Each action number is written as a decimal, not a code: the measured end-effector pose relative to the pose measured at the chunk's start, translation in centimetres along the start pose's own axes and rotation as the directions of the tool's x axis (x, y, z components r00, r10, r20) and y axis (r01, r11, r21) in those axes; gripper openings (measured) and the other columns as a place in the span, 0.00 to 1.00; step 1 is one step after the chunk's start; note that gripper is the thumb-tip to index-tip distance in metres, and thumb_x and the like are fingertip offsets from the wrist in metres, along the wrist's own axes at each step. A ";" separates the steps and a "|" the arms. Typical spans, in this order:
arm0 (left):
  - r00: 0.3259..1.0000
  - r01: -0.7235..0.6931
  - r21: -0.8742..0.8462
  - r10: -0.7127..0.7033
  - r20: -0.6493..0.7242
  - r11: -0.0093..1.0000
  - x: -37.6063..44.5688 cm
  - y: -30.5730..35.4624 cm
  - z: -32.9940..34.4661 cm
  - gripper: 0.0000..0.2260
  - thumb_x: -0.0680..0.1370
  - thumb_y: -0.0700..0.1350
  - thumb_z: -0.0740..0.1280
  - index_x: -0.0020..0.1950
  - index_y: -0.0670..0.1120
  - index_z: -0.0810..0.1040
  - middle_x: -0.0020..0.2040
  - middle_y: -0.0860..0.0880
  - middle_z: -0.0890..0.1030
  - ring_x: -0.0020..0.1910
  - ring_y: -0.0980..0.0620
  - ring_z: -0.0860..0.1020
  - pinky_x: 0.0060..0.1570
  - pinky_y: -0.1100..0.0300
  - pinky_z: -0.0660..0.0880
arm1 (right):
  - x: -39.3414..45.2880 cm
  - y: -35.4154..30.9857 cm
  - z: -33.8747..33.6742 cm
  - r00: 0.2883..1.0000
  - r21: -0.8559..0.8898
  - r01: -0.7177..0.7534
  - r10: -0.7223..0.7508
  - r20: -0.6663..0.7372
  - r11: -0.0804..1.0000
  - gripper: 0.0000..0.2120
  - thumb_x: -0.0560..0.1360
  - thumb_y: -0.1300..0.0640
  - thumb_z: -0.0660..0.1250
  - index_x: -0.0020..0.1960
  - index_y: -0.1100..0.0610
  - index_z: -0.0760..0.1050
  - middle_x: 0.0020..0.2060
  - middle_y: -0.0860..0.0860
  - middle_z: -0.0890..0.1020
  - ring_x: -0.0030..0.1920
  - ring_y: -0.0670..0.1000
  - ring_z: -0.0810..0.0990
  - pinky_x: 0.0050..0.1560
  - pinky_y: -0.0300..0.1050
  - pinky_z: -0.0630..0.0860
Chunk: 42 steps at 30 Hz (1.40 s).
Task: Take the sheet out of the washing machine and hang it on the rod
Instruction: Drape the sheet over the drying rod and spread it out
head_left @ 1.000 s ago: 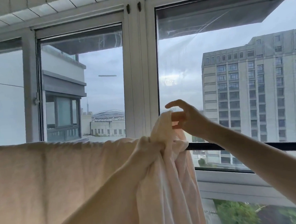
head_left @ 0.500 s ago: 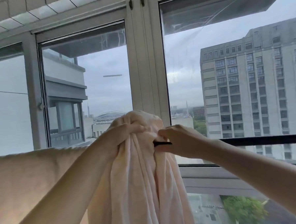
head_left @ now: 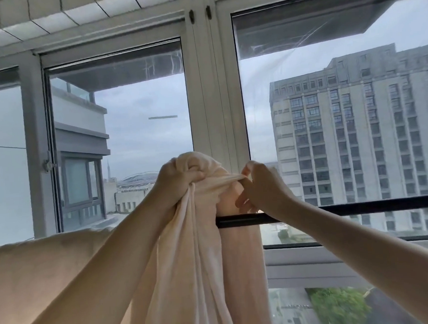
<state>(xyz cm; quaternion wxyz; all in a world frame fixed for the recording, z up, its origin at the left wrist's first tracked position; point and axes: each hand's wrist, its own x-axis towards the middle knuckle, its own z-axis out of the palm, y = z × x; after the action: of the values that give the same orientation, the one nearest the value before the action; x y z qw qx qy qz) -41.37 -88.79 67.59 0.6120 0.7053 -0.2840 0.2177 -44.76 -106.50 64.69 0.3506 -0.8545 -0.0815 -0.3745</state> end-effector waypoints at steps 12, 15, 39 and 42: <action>0.997 -0.071 0.191 0.073 -0.006 0.979 0.7 -1.3 -1.7 0.16 0.72 0.44 0.73 0.56 0.50 0.71 0.44 0.60 0.74 0.42 0.64 0.73 0.38 0.68 0.69 | 3.9 0.6 -4.7 0.929 0.126 -0.053 0.095 -0.357 0.991 0.09 0.80 0.64 0.56 0.56 0.63 0.73 0.43 0.60 0.81 0.37 0.57 0.83 0.30 0.51 0.82; 0.999 -0.041 0.142 0.037 0.030 0.989 0.8 -1.5 -0.4 0.13 0.74 0.45 0.71 0.55 0.50 0.71 0.47 0.57 0.76 0.45 0.60 0.75 0.43 0.65 0.73 | 4.5 1.1 -5.7 0.923 0.272 -0.195 0.270 -0.274 0.942 0.13 0.82 0.60 0.52 0.48 0.62 0.74 0.38 0.57 0.77 0.37 0.54 0.78 0.30 0.45 0.78; 0.992 0.104 -0.075 -0.098 0.078 0.992 -2.9 1.9 19.2 0.12 0.71 0.39 0.71 0.51 0.43 0.72 0.45 0.46 0.74 0.44 0.50 0.75 0.40 0.61 0.73 | 1.1 8.1 -20.0 0.933 0.064 -0.347 0.338 0.123 0.936 0.19 0.72 0.73 0.54 0.40 0.60 0.81 0.44 0.59 0.81 0.42 0.53 0.78 0.39 0.42 0.78; 0.989 0.066 -0.049 -0.058 0.138 0.997 -3.9 2.2 22.1 0.03 0.75 0.41 0.66 0.43 0.44 0.73 0.38 0.50 0.73 0.38 0.53 0.73 0.37 0.63 0.70 | -0.9 9.7 -20.7 0.924 -0.061 -0.253 0.260 0.280 0.966 0.13 0.79 0.64 0.59 0.43 0.59 0.80 0.37 0.51 0.79 0.35 0.46 0.74 0.33 0.33 0.71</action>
<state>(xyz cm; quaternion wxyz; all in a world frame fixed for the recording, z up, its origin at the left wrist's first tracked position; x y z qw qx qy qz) -46.65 -110.30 63.15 0.6163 0.7103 -0.3090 0.1420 -53.59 -127.23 68.65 0.3708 -0.9070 -0.0144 -0.1991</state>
